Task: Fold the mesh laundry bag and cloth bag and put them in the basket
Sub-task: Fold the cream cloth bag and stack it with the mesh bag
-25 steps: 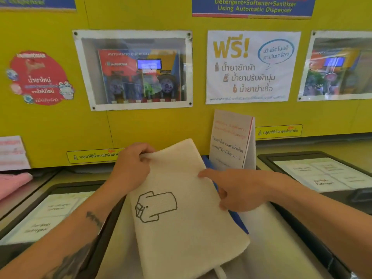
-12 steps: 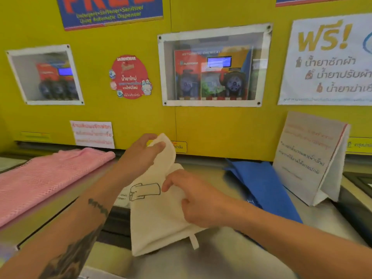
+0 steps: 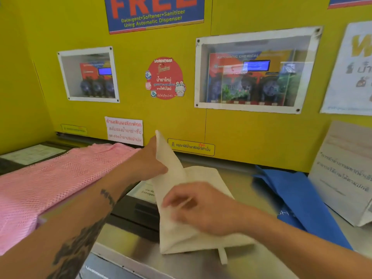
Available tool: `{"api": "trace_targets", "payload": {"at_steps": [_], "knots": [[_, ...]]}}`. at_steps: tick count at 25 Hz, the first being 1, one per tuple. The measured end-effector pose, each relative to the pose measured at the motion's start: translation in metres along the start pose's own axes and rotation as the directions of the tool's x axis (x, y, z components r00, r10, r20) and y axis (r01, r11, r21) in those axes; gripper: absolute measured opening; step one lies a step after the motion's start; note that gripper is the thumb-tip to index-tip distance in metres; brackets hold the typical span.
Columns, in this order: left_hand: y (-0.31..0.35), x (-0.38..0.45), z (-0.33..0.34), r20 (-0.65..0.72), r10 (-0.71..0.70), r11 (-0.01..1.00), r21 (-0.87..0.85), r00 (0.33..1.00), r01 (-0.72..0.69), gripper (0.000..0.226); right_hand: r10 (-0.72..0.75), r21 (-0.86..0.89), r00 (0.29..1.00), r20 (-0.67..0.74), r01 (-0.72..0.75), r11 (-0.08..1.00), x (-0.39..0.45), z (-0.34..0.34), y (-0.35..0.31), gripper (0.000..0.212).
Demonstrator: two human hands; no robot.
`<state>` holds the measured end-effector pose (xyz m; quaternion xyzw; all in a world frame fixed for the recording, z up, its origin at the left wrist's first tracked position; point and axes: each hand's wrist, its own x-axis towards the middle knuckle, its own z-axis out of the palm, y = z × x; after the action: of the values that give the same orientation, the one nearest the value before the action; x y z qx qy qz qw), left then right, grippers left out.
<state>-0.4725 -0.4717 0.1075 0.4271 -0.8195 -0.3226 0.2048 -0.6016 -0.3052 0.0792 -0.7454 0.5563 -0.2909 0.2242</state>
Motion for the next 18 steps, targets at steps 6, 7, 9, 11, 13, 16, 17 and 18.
{"api": "trace_targets", "payload": {"at_steps": [6,7,9,11,13,16,17,18], "knots": [[-0.043,0.0,-0.034,-0.253,0.012,1.0,0.019,0.968,-0.007,0.093,0.319,-0.355,0.91,-0.265,-0.4,0.845,0.015,-0.024,0.077,0.04],[-0.049,-0.001,-0.04,-0.272,0.022,0.999,0.043,0.962,-0.01,0.093,0.39,-0.403,0.881,-0.267,-0.47,0.786,0.015,-0.021,0.087,0.048],[-0.059,-0.005,-0.051,-0.283,0.047,0.994,0.105,0.958,-0.018,0.088,0.49,-0.416,0.819,-0.297,-0.573,0.706,0.017,-0.017,0.101,0.058],[-0.07,-0.01,-0.056,-0.264,0.062,0.988,0.15,0.962,-0.023,0.074,0.533,-0.39,0.786,-0.313,-0.618,0.682,0.022,-0.02,0.11,0.063],[-0.088,-0.016,-0.061,-0.226,0.019,0.988,0.152,0.974,0.016,0.062,0.563,-0.331,0.774,-0.289,-0.633,0.701,0.03,-0.027,0.109,0.066],[-0.116,-0.028,-0.077,-0.196,-0.001,0.994,0.108,0.981,0.023,0.059,0.621,-0.255,0.761,-0.188,-0.649,0.717,0.041,-0.035,0.098,0.072],[-0.124,-0.033,-0.084,-0.188,0.019,0.996,0.09,0.982,-0.002,0.058,0.626,-0.247,0.761,-0.17,-0.648,0.721,0.046,-0.037,0.092,0.072],[-0.131,-0.036,-0.091,-0.184,0.044,0.998,0.06,0.982,-0.033,0.057,0.605,-0.237,0.775,-0.183,-0.632,0.738,0.052,-0.041,0.086,0.069]]}}
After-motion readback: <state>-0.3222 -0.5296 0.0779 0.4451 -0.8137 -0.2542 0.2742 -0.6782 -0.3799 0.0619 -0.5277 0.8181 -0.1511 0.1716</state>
